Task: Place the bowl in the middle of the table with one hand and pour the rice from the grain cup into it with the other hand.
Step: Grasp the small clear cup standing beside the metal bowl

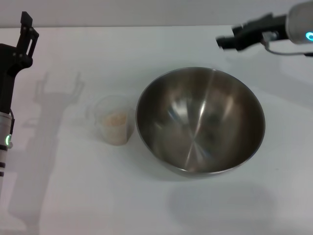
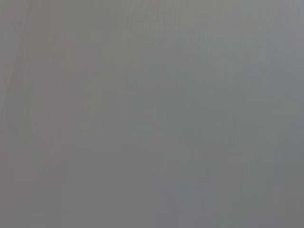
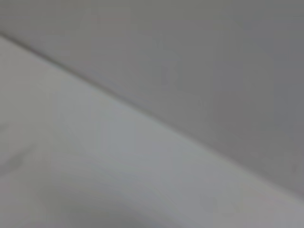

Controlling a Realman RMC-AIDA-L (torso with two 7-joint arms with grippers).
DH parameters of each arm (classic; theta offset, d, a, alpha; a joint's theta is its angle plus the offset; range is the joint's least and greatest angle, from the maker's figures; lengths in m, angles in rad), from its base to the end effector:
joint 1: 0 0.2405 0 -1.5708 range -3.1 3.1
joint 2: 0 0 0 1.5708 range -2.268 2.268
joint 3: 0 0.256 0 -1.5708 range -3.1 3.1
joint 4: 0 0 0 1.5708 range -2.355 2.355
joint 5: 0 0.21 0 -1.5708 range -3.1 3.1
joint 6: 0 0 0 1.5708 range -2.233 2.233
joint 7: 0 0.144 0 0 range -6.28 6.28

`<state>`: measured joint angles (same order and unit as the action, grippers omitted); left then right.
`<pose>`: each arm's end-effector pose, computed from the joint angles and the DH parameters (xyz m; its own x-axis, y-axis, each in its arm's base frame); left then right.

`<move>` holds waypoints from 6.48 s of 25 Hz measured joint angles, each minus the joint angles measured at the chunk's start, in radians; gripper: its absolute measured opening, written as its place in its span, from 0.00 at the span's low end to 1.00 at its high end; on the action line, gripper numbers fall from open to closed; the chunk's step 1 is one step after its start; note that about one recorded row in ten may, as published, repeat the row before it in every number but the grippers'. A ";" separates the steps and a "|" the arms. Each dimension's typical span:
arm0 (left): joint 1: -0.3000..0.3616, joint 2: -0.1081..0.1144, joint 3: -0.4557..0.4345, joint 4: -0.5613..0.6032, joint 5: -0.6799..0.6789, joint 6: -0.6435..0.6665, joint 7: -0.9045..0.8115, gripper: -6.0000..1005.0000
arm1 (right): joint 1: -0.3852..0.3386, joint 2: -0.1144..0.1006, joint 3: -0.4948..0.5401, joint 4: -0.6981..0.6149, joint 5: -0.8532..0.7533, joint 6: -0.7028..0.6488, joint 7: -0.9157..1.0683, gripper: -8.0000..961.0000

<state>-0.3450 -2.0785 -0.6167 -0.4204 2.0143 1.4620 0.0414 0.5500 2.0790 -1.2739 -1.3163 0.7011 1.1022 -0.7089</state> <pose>-0.2736 0.3015 -0.0122 0.5878 -0.3437 0.7324 0.7437 -0.1269 -0.6564 0.1761 0.4072 0.0285 0.8294 -0.5141 -0.2187 -0.5355 -0.6198 -0.5737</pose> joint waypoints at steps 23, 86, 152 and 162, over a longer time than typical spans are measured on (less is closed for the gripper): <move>0.005 0.000 0.008 -0.004 0.001 0.017 -0.001 0.78 | -0.106 0.004 -0.715 0.401 0.140 -1.559 0.091 0.51; 0.218 0.000 0.321 -0.006 0.001 -0.105 0.118 0.77 | -0.005 -0.006 -0.820 1.200 0.092 -2.286 0.735 0.51; 0.041 -0.001 0.212 -0.014 0.003 -0.369 0.210 0.41 | 0.012 -0.005 -0.820 1.195 0.092 -2.219 0.733 0.51; 0.030 -0.002 0.205 -0.017 -0.005 -0.372 0.123 0.11 | 0.010 -0.004 -0.823 1.193 0.092 -2.228 0.733 0.51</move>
<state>-0.3145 -2.0800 -0.4118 -0.4375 2.0096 1.0898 0.1639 0.5603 2.0751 -2.0964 -0.1232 0.7929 -1.1260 0.0245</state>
